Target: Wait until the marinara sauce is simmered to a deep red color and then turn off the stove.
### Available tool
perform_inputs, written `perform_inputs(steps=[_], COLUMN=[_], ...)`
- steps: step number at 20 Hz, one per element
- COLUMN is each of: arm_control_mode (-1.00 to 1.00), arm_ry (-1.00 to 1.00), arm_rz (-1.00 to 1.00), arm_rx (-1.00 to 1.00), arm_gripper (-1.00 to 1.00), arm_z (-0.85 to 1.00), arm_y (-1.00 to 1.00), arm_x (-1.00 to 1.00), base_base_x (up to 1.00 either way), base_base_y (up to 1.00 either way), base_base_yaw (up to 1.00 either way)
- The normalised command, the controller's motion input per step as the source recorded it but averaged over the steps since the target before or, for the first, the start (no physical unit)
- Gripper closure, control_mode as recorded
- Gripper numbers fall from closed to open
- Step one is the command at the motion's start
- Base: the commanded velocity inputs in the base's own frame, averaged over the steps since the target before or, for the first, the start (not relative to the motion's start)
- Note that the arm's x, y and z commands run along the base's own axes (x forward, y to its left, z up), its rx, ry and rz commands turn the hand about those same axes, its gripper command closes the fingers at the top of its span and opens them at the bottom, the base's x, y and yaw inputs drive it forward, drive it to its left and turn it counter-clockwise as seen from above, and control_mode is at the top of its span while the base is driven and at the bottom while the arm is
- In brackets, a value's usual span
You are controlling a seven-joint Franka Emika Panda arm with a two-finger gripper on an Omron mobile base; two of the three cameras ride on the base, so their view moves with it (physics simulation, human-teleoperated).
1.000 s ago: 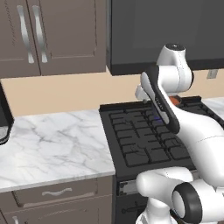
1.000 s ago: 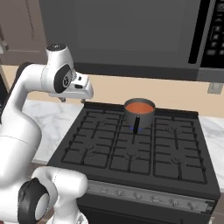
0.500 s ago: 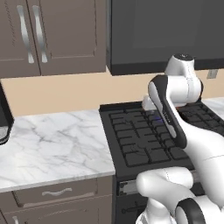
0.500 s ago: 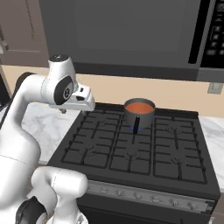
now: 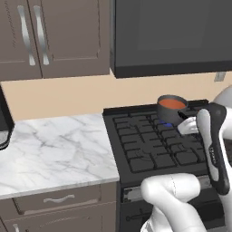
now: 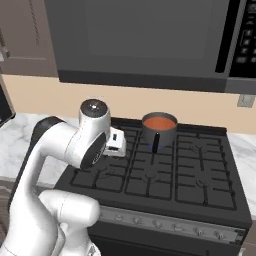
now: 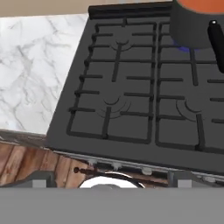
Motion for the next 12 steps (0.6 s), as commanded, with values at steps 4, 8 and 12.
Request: perform_inputs(steps=[4,8,12], arm_control_mode=[-1.0,-1.0,-1.0], arm_ry=[-0.19,-0.13,-0.19], arm_rz=[0.17,0.12,0.12], arm_rx=[0.09,0.0,0.0], arm_gripper=[-1.0,-1.0,-1.0], arm_z=[-0.3,-0.51,-0.52], arm_y=[-0.86,-0.62,-0.74], arm_x=[-0.45,-0.37,-0.37], base_base_x=[0.0,0.0,0.0], base_base_y=[0.0,0.0,0.0], base_base_yaw=[0.0,0.0,0.0])
